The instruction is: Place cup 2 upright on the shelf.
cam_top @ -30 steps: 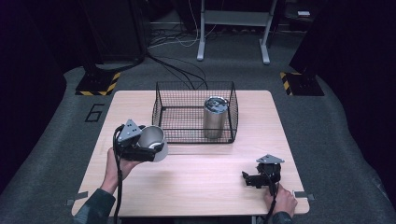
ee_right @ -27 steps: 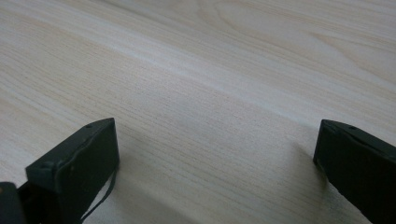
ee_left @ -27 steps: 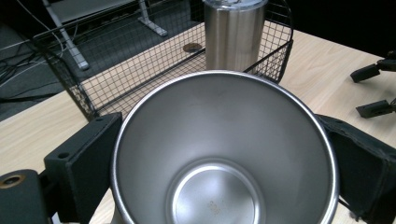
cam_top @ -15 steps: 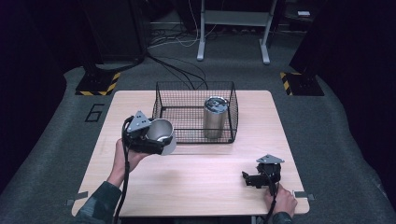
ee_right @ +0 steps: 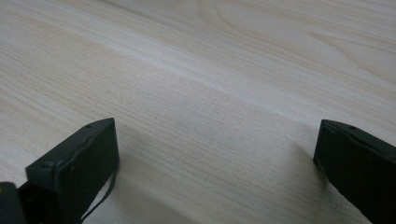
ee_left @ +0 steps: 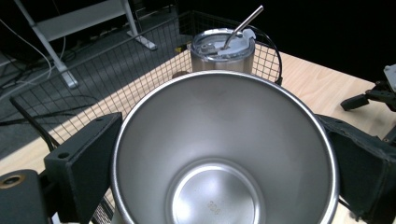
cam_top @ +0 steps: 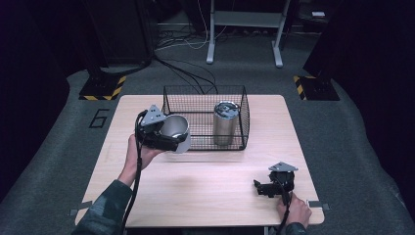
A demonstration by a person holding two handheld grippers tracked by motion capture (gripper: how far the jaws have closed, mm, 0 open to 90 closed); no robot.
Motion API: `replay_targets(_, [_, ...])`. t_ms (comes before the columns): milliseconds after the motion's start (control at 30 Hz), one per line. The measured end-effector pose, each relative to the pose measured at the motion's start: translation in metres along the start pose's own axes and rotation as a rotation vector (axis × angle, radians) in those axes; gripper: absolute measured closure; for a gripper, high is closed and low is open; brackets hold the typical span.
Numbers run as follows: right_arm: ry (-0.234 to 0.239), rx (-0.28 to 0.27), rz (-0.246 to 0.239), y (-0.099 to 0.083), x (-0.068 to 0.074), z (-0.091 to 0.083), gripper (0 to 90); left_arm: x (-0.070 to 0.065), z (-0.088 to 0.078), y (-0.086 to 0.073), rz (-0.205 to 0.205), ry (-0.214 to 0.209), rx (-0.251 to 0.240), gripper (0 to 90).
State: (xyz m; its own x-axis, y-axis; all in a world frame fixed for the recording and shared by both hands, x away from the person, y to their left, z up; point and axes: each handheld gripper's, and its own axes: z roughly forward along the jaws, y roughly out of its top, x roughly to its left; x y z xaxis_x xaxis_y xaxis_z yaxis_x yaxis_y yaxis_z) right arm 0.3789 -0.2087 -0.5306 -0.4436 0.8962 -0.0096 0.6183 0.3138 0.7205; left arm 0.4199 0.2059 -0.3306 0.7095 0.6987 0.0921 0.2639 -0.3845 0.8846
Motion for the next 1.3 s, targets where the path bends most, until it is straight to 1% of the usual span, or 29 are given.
replay_targets(67, [-0.001, -0.001, 0.000, 0.000, 0.000, 0.000, 0.0, 0.000, 0.002, 0.003, 0.001, 0.003, -0.001, 6.2])
replay_targets(100, [0.001, 0.004, 0.000, 0.000, 0.000, 0.000, 0.0, 0.001, 0.003, 0.004, 0.003, -0.005, 0.004, 6.2])
replay_targets(133, [0.000, 0.001, 0.000, 0.000, 0.000, 0.000, 0.0, 0.001, 0.004, 0.006, 0.010, 0.001, 0.005, 6.2])
replay_targets(200, [0.000, 0.002, 0.000, 0.000, 0.000, 0.000, 0.0, 0.002, 0.007, 0.009, 0.010, 0.003, 0.004, 6.2])
replay_targets(267, [-0.002, -0.005, 0.000, 0.000, 0.000, 0.000, 0.0, 0.003, 0.008, 0.010, 0.013, -0.002, 0.010, 6.2])
replay_targets(300, [0.000, 0.001, 0.000, 0.000, 0.000, 0.000, 0.0, 0.005, 0.012, 0.012, 0.010, 0.000, 0.005, 6.2])
replay_targets(600, [0.006, 0.001, 0.003, 0.000, 0.000, 0.000, 0.0, 0.008, 0.027, 0.024, 0.023, -0.008, 0.012, 6.2])
replay_targets(633, [0.006, 0.000, 0.004, 0.000, 0.000, 0.000, 0.0, 0.008, 0.028, 0.025, 0.019, -0.006, 0.010, 6.2])
replay_targets(700, [0.006, 0.000, 0.004, 0.000, 0.000, 0.000, 0.0, 0.010, 0.031, 0.027, 0.024, -0.002, 0.009, 6.2])
replay_targets(833, [0.006, 0.000, 0.002, 0.000, 0.000, 0.000, 0.0, 0.014, 0.040, 0.031, 0.015, -0.002, 0.021, 6.2])
replay_targets(867, [0.006, 0.000, 0.002, 0.000, 0.000, 0.000, 0.0, 0.015, 0.042, 0.031, 0.012, 0.005, 0.019, 6.2])
replay_targets(900, [0.006, 0.000, 0.002, 0.000, 0.000, 0.000, 0.0, 0.017, 0.045, 0.032, 0.018, 0.005, 0.026, 6.2])
replay_targets(1000, [0.006, 0.000, 0.002, 0.000, 0.000, 0.000, 0.0, 0.019, 0.051, 0.033, -0.003, 0.004, 0.026, 6.2])
replay_targets(1033, [0.006, 0.000, 0.002, 0.000, 0.000, 0.000, 0.0, 0.020, 0.052, 0.033, 0.001, 0.006, 0.025, 6.2])
replay_targets(1067, [0.006, 0.000, 0.002, 0.000, 0.000, 0.000, 0.0, 0.021, 0.054, 0.034, -0.003, 0.000, 0.036, 6.2])
replay_targets(1100, [0.006, 0.000, 0.002, 0.000, 0.000, 0.000, 0.0, 0.021, 0.056, 0.034, 0.002, 0.010, 0.030, 6.2])
replay_targets(1167, [0.006, 0.000, 0.002, 0.000, 0.000, 0.000, 0.0, 0.023, 0.060, 0.033, -0.007, 0.013, 0.031, 6.2])
replay_targets(1300, [0.006, 0.000, 0.002, 0.000, 0.000, 0.000, 0.0, 0.031, 0.067, 0.032, -0.021, 0.017, 0.047, 6.2])
